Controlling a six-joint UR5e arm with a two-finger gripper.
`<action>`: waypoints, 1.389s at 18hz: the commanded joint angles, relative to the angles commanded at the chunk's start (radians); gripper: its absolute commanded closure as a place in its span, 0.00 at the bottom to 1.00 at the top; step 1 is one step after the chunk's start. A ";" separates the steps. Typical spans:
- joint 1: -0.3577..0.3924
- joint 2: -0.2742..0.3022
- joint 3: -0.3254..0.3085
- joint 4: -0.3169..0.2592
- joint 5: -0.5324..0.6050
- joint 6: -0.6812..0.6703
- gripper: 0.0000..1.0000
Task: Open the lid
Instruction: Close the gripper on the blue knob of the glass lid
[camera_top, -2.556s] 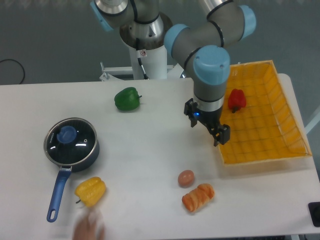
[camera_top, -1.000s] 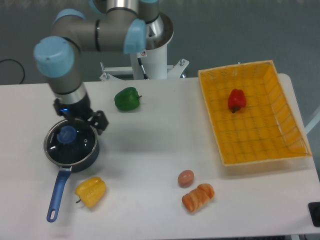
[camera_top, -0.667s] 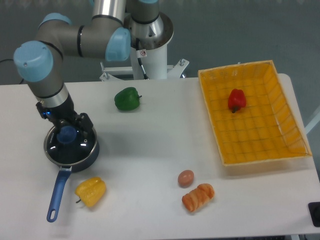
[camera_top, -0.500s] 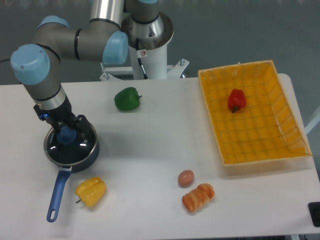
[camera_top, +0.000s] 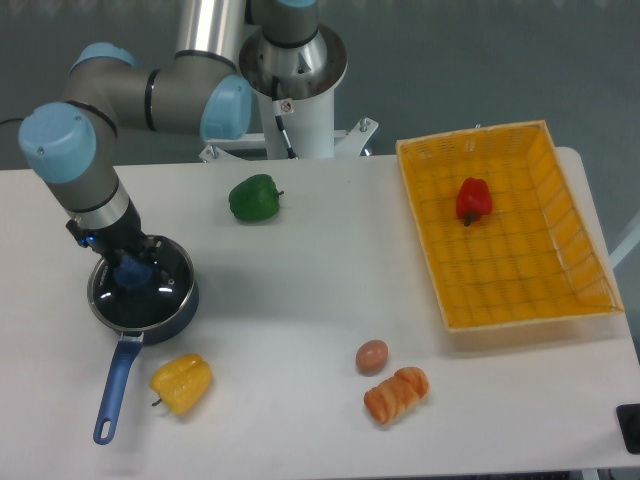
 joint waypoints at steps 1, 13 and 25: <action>-0.014 -0.005 0.002 0.000 0.000 -0.002 0.00; -0.023 -0.028 0.000 0.002 0.003 -0.029 0.00; -0.023 -0.043 -0.002 0.005 0.011 -0.029 0.00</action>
